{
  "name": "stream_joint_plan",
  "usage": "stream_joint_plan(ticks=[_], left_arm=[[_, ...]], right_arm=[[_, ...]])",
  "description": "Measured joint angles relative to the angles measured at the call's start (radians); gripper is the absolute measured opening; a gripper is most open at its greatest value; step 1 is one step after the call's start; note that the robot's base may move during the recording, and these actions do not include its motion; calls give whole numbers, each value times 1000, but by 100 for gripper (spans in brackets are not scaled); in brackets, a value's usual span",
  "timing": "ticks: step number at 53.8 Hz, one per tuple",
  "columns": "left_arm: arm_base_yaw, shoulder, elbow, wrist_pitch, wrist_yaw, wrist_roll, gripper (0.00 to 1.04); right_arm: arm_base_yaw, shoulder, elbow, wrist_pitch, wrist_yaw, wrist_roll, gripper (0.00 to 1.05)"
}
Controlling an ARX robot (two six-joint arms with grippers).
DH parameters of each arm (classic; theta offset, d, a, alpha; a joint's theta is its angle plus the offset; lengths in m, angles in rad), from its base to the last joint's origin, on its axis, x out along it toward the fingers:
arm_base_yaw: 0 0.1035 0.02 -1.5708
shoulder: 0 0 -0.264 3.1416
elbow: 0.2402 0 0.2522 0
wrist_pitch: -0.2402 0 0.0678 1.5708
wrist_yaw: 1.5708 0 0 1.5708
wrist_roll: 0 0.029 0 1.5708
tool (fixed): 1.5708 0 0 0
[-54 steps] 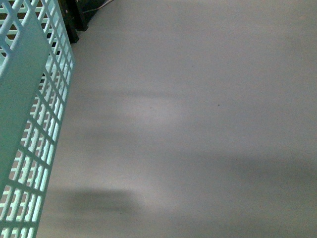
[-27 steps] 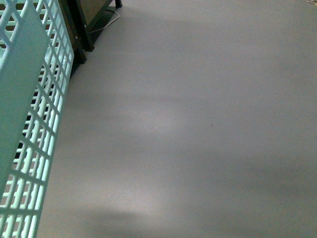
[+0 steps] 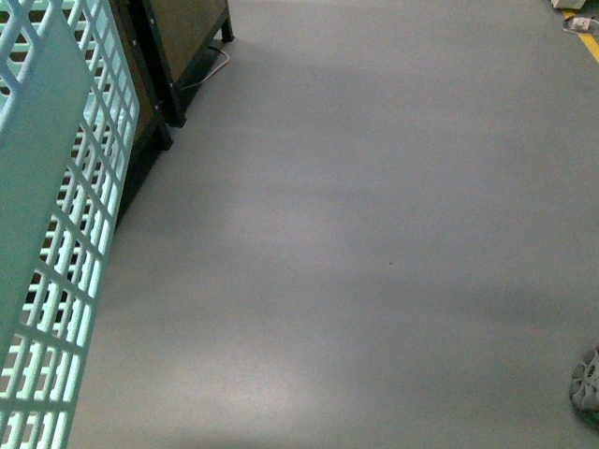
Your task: Pick mango and avocado into basket
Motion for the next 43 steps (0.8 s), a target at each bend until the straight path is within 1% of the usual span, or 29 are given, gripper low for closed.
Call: stream_joint_plan(ticks=[43], left_arm=[[0,0,2,0,0,0,14]], right_arm=[[0,0,0,0,-1,0,96]])
